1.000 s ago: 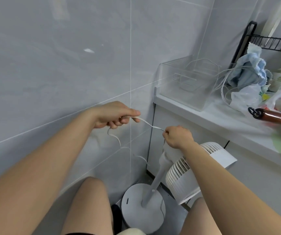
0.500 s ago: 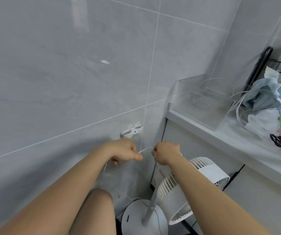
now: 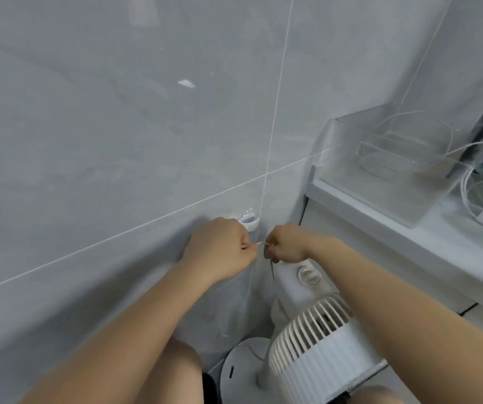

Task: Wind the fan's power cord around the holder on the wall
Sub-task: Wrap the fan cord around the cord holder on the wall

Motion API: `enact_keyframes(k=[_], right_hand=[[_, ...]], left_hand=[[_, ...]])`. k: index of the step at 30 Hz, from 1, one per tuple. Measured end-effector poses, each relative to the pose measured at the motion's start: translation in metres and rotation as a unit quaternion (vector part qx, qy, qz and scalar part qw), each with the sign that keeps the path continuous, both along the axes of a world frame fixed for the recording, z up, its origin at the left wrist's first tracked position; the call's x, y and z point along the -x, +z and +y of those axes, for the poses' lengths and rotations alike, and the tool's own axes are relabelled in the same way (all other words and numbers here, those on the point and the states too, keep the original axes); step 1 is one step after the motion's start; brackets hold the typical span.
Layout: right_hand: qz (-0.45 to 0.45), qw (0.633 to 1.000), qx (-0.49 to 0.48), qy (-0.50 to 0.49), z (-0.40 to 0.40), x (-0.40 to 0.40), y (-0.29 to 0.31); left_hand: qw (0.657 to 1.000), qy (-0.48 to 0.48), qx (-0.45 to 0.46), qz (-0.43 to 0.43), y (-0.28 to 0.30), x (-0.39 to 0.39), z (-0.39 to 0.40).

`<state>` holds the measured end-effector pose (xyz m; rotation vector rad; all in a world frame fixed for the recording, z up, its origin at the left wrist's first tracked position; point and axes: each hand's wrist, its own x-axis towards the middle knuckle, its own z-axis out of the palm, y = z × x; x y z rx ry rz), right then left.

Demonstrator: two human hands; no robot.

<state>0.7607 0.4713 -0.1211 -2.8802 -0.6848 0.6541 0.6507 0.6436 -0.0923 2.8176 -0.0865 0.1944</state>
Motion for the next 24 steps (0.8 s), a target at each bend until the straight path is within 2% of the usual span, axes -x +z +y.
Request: enact_keyframes(k=[3, 7, 10, 14, 18, 24], right_hand=[[0.099, 0.995, -0.022, -0.003, 0.004, -0.027, -0.005], [0.073, 0.997, 0.019, 0.03, 0.017, -0.041, 0.0], [0.06, 0.997, 0.044, 0.033, 0.021, -0.036, 0.007], [0.053, 0.996, -0.034, -0.063, 0.017, -0.021, 0.014], [0.049, 0.986, -0.106, -0.122, 0.018, -0.005, 0.022], [-0.002, 0.968, -0.144, -0.206, 0.024, 0.02, 0.013]], left_hand=[[0.998, 0.012, 0.058, 0.011, -0.005, -0.005, 0.0], [0.997, 0.018, 0.077, -0.006, 0.004, -0.016, 0.007], [0.999, 0.012, 0.048, -0.009, 0.011, -0.022, 0.009], [0.996, 0.039, 0.021, -0.076, -0.003, -0.015, 0.018], [0.988, 0.081, 0.046, -0.12, -0.014, -0.004, 0.02], [0.983, 0.059, -0.005, -0.177, -0.003, -0.013, 0.009]])
